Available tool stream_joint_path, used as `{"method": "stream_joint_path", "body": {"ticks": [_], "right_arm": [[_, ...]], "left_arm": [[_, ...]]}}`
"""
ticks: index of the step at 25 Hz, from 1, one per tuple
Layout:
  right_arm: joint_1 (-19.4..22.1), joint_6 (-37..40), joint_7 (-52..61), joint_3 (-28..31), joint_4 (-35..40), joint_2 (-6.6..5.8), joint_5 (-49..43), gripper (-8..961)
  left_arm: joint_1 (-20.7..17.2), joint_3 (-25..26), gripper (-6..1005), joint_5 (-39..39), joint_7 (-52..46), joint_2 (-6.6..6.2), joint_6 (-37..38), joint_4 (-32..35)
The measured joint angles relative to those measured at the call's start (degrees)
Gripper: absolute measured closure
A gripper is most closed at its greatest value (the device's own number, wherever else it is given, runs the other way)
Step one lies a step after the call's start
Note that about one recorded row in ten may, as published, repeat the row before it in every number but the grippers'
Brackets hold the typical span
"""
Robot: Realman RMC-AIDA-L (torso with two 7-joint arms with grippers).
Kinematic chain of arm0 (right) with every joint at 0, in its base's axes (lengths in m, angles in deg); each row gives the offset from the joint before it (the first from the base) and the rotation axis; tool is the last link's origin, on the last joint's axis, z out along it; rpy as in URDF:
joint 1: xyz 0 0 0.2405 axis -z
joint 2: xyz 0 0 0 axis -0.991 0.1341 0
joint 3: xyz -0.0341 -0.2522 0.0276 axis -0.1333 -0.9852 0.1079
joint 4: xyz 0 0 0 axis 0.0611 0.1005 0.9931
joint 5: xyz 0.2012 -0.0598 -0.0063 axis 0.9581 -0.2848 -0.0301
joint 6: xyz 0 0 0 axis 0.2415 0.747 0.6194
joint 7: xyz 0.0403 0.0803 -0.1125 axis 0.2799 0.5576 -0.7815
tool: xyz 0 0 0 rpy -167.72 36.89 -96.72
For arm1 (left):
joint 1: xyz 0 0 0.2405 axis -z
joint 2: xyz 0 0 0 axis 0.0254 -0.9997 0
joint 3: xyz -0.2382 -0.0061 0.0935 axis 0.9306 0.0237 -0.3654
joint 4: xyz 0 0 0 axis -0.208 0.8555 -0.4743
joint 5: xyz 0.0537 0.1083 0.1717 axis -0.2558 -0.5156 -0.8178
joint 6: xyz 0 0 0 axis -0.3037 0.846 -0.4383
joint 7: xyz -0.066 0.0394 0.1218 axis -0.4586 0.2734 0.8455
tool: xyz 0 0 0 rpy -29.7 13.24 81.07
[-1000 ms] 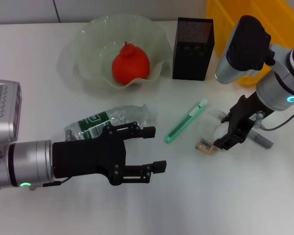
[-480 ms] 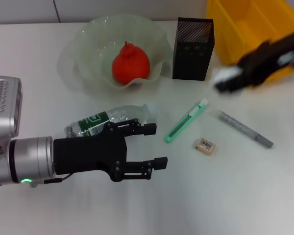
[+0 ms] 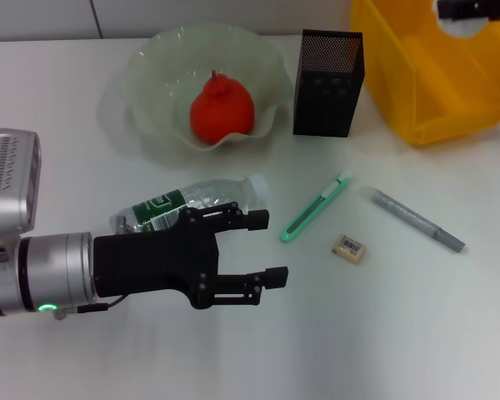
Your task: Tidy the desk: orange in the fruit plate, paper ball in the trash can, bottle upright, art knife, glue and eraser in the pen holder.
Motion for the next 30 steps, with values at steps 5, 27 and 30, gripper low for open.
{"method": "stream_joint_path", "body": {"ticks": [5, 27, 30], "right_arm": [[-0.9, -11.3, -0.2, -0.2, -8.0, -0.16, 0.7, 350], [10.2, -7.5, -35.5, 1.4, -31.1, -2.07, 53.3, 154], [11.6, 4.0, -41.6, 1.3, -38.0, -4.59, 59.4, 155]], "left_arm": [[-0.2, 0.0, 193, 0.2, -0.4, 0.05, 0.2, 0.0], [-0.3, 0.0, 193, 0.4, -0.4, 0.1, 0.9, 0.0], [-0.4, 0.0, 193, 0.4, -0.4, 0.09, 1.0, 0.0]]}}
